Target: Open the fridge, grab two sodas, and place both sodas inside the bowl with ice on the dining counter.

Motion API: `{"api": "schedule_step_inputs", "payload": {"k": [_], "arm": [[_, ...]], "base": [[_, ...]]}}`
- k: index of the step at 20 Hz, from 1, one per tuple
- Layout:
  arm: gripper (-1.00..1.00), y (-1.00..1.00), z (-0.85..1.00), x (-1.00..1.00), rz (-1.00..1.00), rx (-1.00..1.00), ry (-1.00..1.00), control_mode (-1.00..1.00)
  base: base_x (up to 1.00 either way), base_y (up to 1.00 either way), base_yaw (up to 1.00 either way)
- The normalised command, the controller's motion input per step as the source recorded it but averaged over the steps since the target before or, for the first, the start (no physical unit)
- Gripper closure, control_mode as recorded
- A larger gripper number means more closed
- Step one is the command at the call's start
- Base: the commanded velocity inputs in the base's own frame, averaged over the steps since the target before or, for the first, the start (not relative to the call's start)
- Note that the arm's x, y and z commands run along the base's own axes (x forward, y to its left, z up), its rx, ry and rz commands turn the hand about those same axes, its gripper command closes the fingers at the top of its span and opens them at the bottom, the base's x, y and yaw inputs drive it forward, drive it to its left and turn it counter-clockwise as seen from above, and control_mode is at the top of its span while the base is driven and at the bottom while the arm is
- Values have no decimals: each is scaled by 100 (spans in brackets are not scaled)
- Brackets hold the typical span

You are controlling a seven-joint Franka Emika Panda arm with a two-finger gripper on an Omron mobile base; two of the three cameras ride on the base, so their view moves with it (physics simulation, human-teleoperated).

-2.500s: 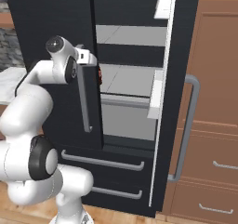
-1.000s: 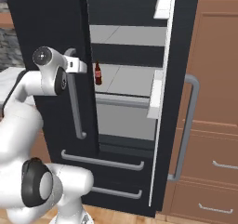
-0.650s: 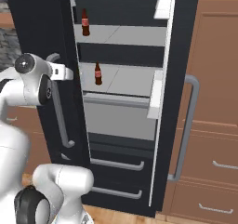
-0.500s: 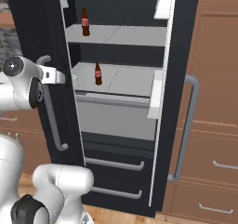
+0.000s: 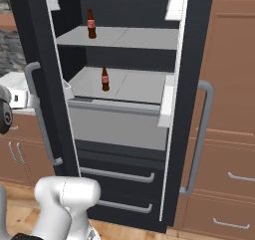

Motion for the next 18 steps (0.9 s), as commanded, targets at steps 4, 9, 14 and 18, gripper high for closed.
{"api": "schedule_step_inputs", "payload": {"k": [4, 9, 14, 18], "arm": [[-100, -36, 0, -73, 0, 9, 0, -100], [-100, -84, 0, -52, -2, 16, 2, -100], [-100, -72, -14, -30, -4, 16, 1, -100], [-100, -57, -2, -2, -6, 25, -3, -100]], "base": [[0, 0, 0], [0, 0, 0], [0, 0, 0], [0, 0, 0]]}}
